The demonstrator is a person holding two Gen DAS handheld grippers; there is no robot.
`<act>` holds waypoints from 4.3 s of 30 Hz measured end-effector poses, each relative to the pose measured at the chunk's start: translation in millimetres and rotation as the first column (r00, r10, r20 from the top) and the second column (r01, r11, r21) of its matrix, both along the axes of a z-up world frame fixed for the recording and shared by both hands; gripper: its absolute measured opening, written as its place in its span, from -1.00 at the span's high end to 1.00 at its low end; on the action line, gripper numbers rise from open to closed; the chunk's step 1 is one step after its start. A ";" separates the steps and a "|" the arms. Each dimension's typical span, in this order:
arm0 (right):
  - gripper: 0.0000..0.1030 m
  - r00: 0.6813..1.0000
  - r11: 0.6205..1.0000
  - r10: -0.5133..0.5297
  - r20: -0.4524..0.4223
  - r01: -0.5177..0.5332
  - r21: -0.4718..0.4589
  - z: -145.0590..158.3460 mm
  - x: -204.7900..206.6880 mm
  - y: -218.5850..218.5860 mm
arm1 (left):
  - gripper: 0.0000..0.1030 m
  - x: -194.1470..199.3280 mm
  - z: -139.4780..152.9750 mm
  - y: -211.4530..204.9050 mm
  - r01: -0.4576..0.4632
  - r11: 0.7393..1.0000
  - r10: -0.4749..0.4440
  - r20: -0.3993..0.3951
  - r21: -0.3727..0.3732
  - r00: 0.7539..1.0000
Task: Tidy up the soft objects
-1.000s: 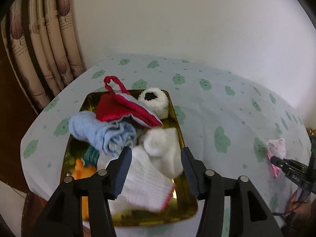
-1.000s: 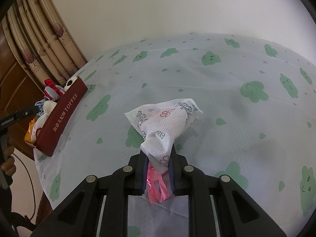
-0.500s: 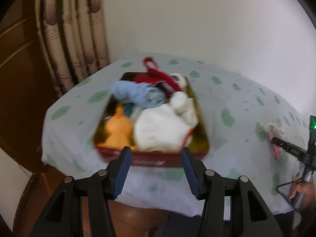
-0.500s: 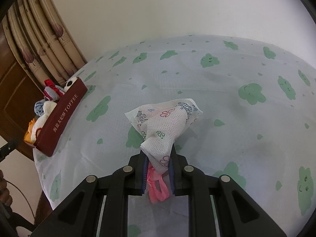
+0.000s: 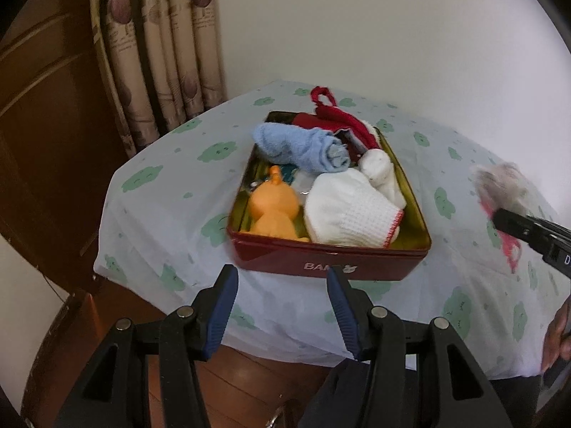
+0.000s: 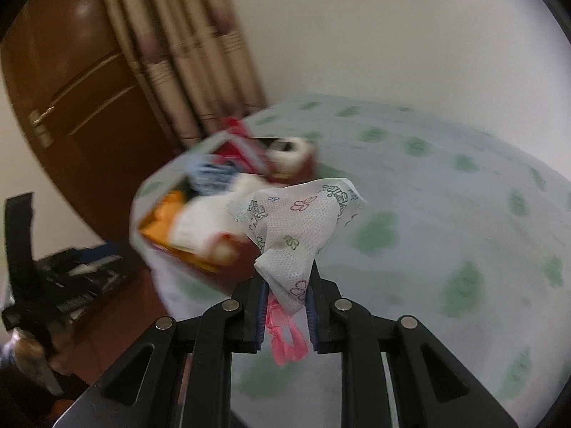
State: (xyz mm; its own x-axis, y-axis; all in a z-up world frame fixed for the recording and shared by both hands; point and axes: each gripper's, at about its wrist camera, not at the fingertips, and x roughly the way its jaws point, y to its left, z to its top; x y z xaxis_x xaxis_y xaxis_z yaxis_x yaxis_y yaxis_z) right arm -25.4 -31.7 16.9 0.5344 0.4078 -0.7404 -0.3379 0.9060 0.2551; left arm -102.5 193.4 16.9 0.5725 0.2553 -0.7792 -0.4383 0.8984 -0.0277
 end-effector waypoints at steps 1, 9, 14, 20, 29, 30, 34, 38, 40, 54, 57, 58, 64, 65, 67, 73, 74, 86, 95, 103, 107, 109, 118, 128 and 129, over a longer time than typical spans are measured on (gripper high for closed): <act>0.63 0.999 0.999 0.033 -0.015 -0.032 0.013 0.5 3.5 15.3 | -0.03 -2.1 0.8 3.4 -0.006 1.000 0.006 0.004 -0.010 1.000; 0.63 0.980 0.981 0.194 -0.042 -0.193 0.013 -4.0 27.6 113.6 | -0.03 -18.1 3.5 29.8 -0.089 0.995 0.090 0.034 -0.049 0.995; 0.60 0.974 0.976 0.216 -0.066 -0.218 -0.020 -15.8 44.2 142.9 | -0.03 -19.9 4.5 33.7 -0.094 0.995 0.096 0.046 -0.042 0.994; 0.56 0.975 0.978 0.200 -0.096 -0.204 -0.032 -29.6 58.5 154.1 | -0.03 -15.7 0.8 31.8 -0.078 0.997 0.079 0.023 -0.029 0.997; 0.54 0.985 0.987 0.141 -0.097 -0.148 -0.067 -35.5 81.7 148.4 | -0.03 -13.1 -6.5 33.3 -0.068 0.996 0.068 0.002 -0.056 0.998; 0.54 0.986 0.987 0.138 -0.092 -0.145 -0.075 -35.0 84.6 147.9 | -0.03 -12.4 -6.9 32.6 -0.066 0.997 0.066 -0.001 -0.052 0.998; 0.29 0.985 0.987 0.139 -0.098 -0.146 -0.066 -35.2 88.1 144.3 | -0.03 -9.5 -9.2 29.7 -0.056 0.998 0.055 -0.014 -0.034 0.998; -0.18 0.990 0.992 0.121 -0.073 -0.123 -0.034 -29.1 78.0 132.4 | -0.03 -9.2 -7.9 28.5 -0.054 0.998 0.054 -0.012 -0.021 0.998; -0.25 0.993 0.994 0.108 -0.055 -0.108 -0.008 -24.5 71.2 124.3 | -0.03 -9.3 -7.5 27.9 -0.055 0.998 0.055 -0.013 -0.016 0.998; -0.73 0.995 1.000 0.006 0.101 -0.006 0.009 11.8 8.0 87.4 | -0.03 -10.2 3.6 8.6 -0.017 0.998 0.015 0.024 0.067 1.000; -0.78 0.988 0.999 -0.031 0.153 0.032 -0.009 21.3 -6.6 82.1 | -0.03 -12.2 8.9 0.3 0.005 0.995 -0.010 0.046 0.099 0.999; -0.83 0.984 0.999 -0.046 0.173 0.048 -0.009 24.8 -11.5 79.9 | -0.03 -13.0 11.2 -2.2 0.011 0.994 -0.017 0.056 0.109 0.998; -0.99 0.925 0.979 -0.175 0.337 0.200 -0.040 48.3 -43.4 72.8 | -0.03 -18.4 23.4 -14.6 0.043 0.987 -0.062 0.125 0.153 0.990; -0.99 0.908 0.972 -0.198 0.369 0.231 -0.047 52.0 -49.2 73.2 | -0.03 -18.8 24.8 -16.3 0.053 0.987 -0.073 0.132 0.152 0.988; -0.99 0.869 0.953 -0.242 0.432 0.296 -0.063 57.8 -60.4 75.3 | -0.03 -19.8 27.9 -18.7 0.062 0.986 -0.085 0.146 0.153 0.986; -0.99 0.806 0.902 -0.316 0.500 0.418 -0.104 67.4 -78.6 80.4 | -0.03 -27.1 38.5 -21.5 0.074 0.983 -0.108 0.202 0.166 0.973; -0.99 0.804 0.904 -0.319 0.501 0.418 -0.095 68.7 -81.3 80.1 | -0.03 -28.3 40.0 -21.5 0.077 0.983 -0.111 0.208 0.167 0.972; -1.00 0.712 0.875 -0.440 0.547 0.478 0.083 78.1 -116.3 63.8 | -0.03 -32.6 44.9 -10.8 0.066 0.984 -0.106 0.240 0.167 0.965; -1.00 0.691 0.854 -0.420 0.589 0.520 0.000 74.1 -118.1 79.7 | -0.03 -34.9 46.4 -17.7 0.085 0.975 -0.140 0.270 0.205 0.953; -1.00 0.683 0.842 -0.434 0.587 0.540 -0.005 68.4 -121.3 80.0 | -0.03 -38.3 45.8 -14.6 0.092 0.979 -0.147 0.314 0.184 0.938; -1.00 0.689 0.852 -0.419 0.592 0.524 -0.007 67.7 -123.7 85.4 | -0.03 -40.8 46.4 -21.4 0.097 0.971 -0.167 0.326 0.221 0.931; -1.00 0.687 0.850 -0.418 0.595 0.526 -0.010 66.8 -124.5 87.5 | -0.03 -39.0 45.3 -25.5 0.107 0.965 -0.179 0.307 0.239 0.935; -1.00 0.718 0.843 -0.452 0.529 0.537 -0.010 60.0 -115.8 77.7 | -0.03 -38.7 45.4 -24.0 0.093 0.969 -0.160 0.290 0.231 0.944; -1.00 0.730 0.849 -0.433 0.529 0.528 -0.033 58.6 -114.3 83.0 | -0.03 -38.9 45.9 -20.6 0.080 0.973 -0.141 0.280 0.218 0.950; -1.00 0.732 0.849 -0.434 0.525 0.528 -0.034 58.2 -113.9 82.7 | -0.03 -39.5 46.0 -19.3 0.075 0.974 -0.135 0.282 0.214 0.950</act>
State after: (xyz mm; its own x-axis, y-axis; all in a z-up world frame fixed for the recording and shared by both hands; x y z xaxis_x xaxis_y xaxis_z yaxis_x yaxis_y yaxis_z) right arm -139.3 51.0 75.1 0.9253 -0.1096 -0.3629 0.1209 0.9926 0.0083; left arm -142.0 174.1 62.9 0.7993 0.3133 -0.5129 -0.3407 0.9392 0.0427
